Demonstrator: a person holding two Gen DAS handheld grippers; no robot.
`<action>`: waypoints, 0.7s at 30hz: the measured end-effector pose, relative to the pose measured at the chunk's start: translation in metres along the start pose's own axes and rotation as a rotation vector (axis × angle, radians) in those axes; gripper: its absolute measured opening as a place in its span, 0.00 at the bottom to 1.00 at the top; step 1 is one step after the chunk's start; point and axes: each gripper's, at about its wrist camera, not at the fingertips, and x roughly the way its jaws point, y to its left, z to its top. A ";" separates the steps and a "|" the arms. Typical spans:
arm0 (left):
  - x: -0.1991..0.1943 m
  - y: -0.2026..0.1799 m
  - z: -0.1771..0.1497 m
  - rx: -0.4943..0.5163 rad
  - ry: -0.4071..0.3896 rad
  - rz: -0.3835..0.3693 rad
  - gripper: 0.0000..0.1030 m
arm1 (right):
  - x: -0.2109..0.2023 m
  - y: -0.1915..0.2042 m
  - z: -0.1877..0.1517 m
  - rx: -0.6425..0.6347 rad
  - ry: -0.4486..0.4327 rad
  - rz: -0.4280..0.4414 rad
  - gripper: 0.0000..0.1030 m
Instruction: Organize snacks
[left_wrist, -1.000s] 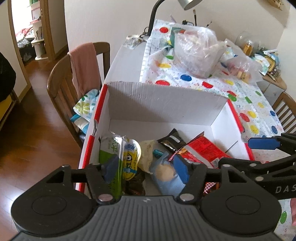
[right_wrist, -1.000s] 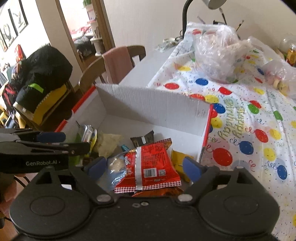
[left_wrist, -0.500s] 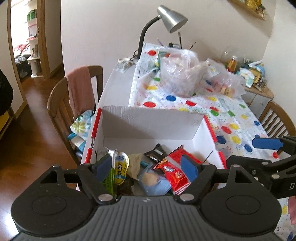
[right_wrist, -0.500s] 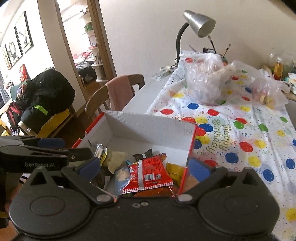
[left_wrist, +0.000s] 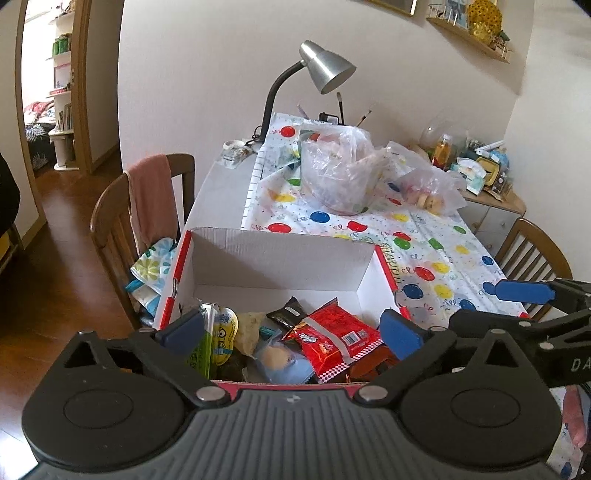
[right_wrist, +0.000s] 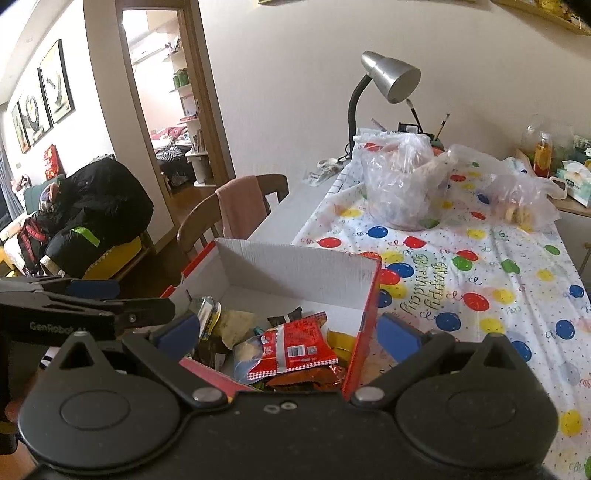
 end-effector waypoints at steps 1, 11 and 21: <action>-0.002 -0.001 0.000 0.002 -0.005 0.002 0.99 | -0.001 -0.001 0.000 0.002 -0.004 0.003 1.00; -0.019 -0.011 -0.002 0.019 -0.039 0.020 0.99 | -0.013 0.005 -0.008 -0.017 -0.026 0.034 1.00; -0.023 -0.015 -0.004 0.022 -0.043 0.026 0.99 | -0.019 0.007 -0.015 -0.009 -0.027 0.055 1.00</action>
